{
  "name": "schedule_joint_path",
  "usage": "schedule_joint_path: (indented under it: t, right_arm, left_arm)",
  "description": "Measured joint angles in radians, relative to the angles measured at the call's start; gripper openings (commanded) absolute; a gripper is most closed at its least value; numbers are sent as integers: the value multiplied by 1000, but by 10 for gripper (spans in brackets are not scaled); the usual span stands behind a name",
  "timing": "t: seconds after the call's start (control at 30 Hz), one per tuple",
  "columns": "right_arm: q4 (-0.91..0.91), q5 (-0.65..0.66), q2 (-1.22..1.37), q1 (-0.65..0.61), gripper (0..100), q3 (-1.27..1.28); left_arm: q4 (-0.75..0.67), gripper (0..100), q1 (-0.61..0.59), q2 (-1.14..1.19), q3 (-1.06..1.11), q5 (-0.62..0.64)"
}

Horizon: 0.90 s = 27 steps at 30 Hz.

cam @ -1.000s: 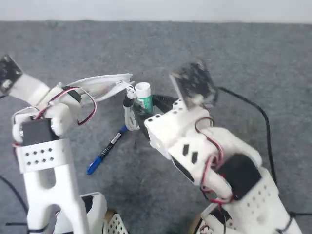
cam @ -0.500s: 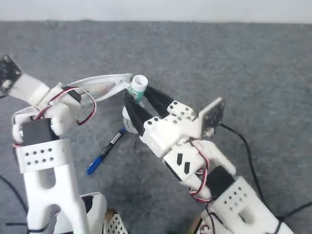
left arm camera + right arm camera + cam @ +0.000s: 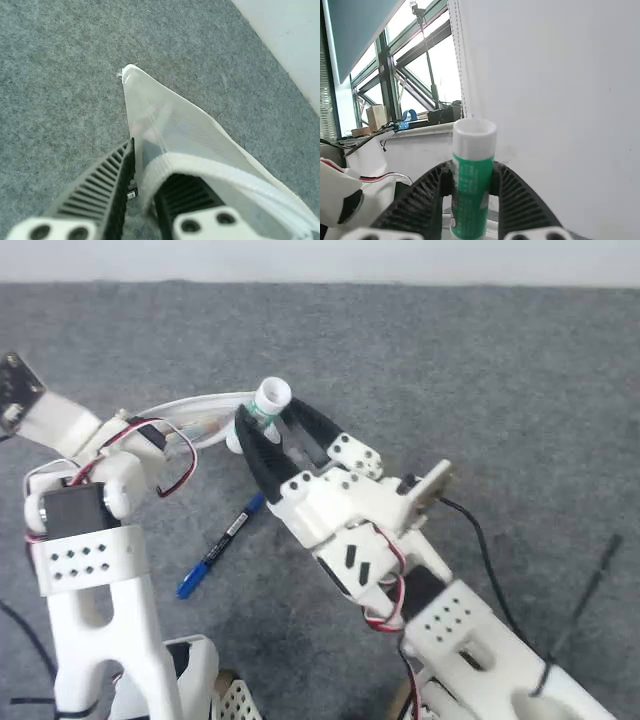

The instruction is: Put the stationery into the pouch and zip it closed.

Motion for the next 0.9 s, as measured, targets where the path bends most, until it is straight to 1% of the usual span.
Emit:
schedule_joint_path:
  t: [0.17, 0.3, 0.43, 0.53, 0.67, 0.9]
  right_arm:
    - [-140, 89, 163, -15, 6, -26]
    - [-259, 203, 299, -75, 6, -29]
    - [-419, 318, 427, -97, 6, -40]
    - [-520, 370, 506, -100, 6, -57]
    - [-571, 391, 586, -103, 6, -95]
    - [-574, 391, 620, -103, 6, -112]
  left_arm:
    - [0, 11, 0, 0, 0, 0]
    - [0, 11, 0, 0, 0, 0]
    - [0, 11, 0, 0, 9, 0]
    - [0, 11, 0, 0, 18, 0]
    - [0, 11, 0, 0, 18, 0]
    - [0, 11, 0, 0, 18, 0]
